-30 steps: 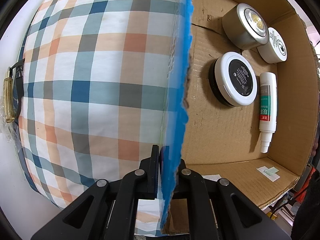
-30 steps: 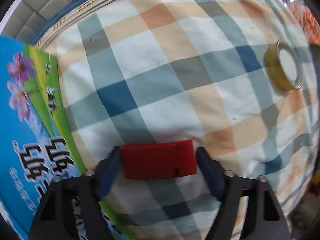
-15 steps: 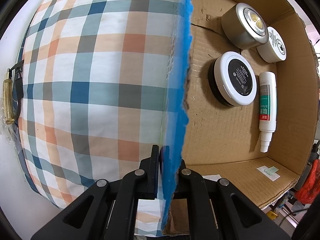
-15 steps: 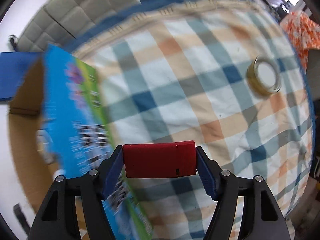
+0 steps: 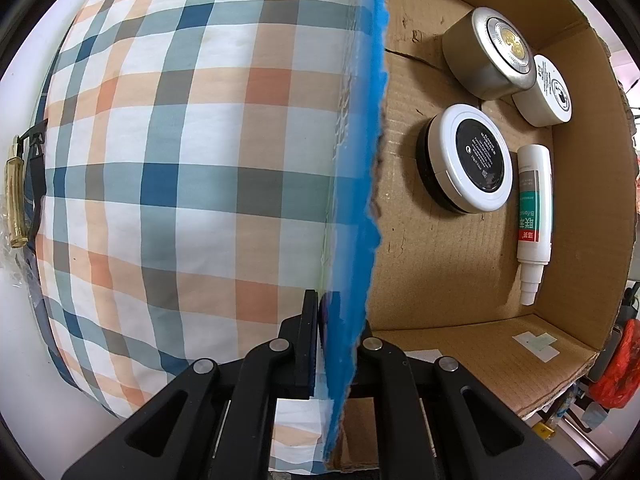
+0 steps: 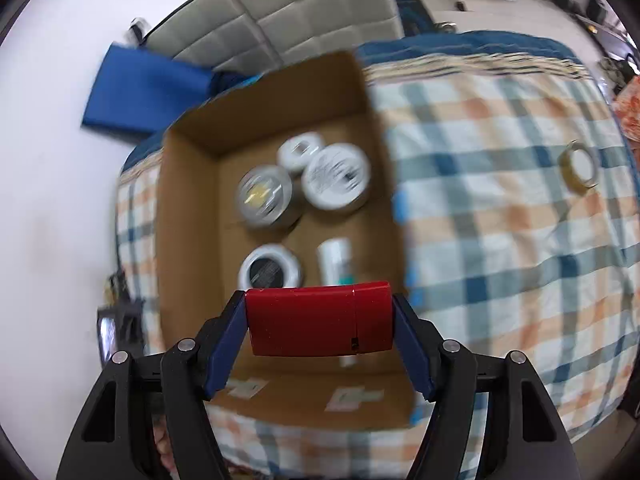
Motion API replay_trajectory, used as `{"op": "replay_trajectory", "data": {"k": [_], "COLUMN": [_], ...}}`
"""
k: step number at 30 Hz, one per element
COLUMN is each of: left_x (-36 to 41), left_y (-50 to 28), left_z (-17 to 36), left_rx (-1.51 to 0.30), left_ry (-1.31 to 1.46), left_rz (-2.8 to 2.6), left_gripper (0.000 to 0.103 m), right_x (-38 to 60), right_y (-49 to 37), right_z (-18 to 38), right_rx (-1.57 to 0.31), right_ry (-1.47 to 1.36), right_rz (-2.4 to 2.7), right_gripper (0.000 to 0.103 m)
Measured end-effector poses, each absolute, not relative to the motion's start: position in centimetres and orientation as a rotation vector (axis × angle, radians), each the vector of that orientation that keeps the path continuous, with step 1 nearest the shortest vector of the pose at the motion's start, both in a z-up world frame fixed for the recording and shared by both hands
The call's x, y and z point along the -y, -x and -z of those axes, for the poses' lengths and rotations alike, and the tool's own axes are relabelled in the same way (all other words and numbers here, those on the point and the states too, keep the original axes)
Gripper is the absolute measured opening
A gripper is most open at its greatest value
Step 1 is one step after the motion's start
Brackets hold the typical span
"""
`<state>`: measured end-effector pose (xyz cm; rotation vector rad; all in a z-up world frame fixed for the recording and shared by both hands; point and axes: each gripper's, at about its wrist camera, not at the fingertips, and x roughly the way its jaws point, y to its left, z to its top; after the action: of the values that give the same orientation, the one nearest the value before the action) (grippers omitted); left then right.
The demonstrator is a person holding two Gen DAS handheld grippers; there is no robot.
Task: Organize rigid objects
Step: 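Carry the red case into the box and lower it with the right gripper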
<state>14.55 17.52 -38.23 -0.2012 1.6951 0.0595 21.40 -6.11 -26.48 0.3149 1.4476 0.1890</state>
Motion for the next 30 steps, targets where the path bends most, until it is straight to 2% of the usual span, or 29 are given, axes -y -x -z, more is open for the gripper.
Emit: {"op": "replay_trajectory", "data": {"k": [8,19,30], "left_x": [-17.5,-17.3,-17.1], "left_y": [-14.5,-14.6,-14.8], "left_z": [38.3,38.3,38.4], "left_rx": [-1.694,-1.695,-1.696], "left_ry": [0.201,0.201,0.193], "left_rz": [-0.058,-0.063,-0.063], "left_gripper": [0.005,0.005,0.005], "right_x": [2.4,0.5,-0.9], "right_y": [-19.1,-18.5,-19.3], "right_z": [30.1,35.3,37.6], "right_rx": [-1.521,-1.622,-1.668], "right_ry": [-0.263,-0.325,-0.33], "right_rz": [-0.241,-0.267,-0.274], "right_gripper": [0.072,0.072,0.073]}}
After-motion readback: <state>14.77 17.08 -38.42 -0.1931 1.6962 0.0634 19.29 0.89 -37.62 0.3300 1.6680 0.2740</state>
